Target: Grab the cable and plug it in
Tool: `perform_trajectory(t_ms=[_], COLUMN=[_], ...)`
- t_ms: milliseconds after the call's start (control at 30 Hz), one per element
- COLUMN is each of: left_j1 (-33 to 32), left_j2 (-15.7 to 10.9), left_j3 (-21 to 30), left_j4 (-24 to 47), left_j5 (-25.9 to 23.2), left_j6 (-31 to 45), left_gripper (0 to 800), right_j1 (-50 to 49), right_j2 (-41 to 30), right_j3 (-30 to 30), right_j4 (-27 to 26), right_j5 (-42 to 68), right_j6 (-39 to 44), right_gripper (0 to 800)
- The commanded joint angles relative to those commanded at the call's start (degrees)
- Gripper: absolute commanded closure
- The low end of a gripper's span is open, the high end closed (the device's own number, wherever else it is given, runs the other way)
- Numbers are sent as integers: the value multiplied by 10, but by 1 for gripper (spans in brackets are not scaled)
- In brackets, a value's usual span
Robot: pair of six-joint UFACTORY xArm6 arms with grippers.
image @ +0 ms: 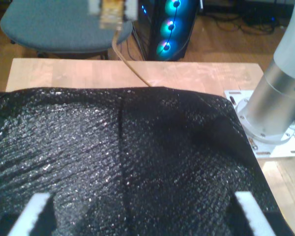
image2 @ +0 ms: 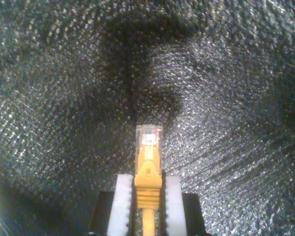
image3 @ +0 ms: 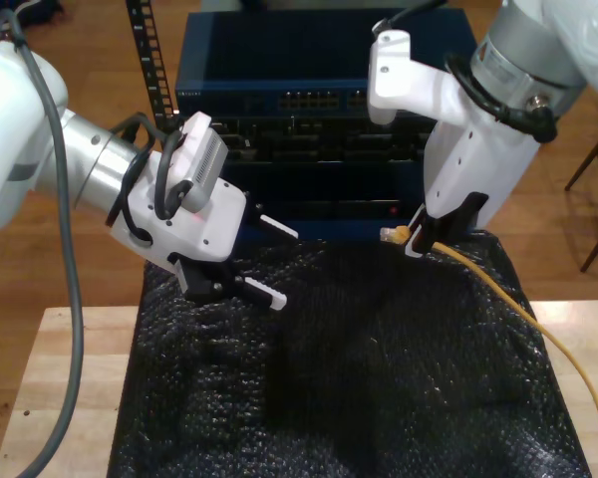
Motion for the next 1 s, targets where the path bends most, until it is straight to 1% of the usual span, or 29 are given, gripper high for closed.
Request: perform_trajectory(t_ms=[167,333,567,767,1000], left_j1=[-16,-19,-22,-40,-39], left_j2=[1,2,20,17,9], left_j3=[-9,-20,-24,-25,-25], left_j4=[-26,-57,-96,-102,-106], left_j5=[-2,-4,-4,-1,4], left_j6=[-2,-2,0,2,4], left_gripper=[0,0,0,0,0], right_j1=[0,1,0,0,1], right_j2=[-13,-30,-39,-39,-37], right_j3=[-1,-1,-2,1,1], right_j4=[20,20,21,19,19], right_j5=[4,5,4,1,0], right_j6=[0,0,0,-11,-12], right_gripper=[794,794,794,794,794])
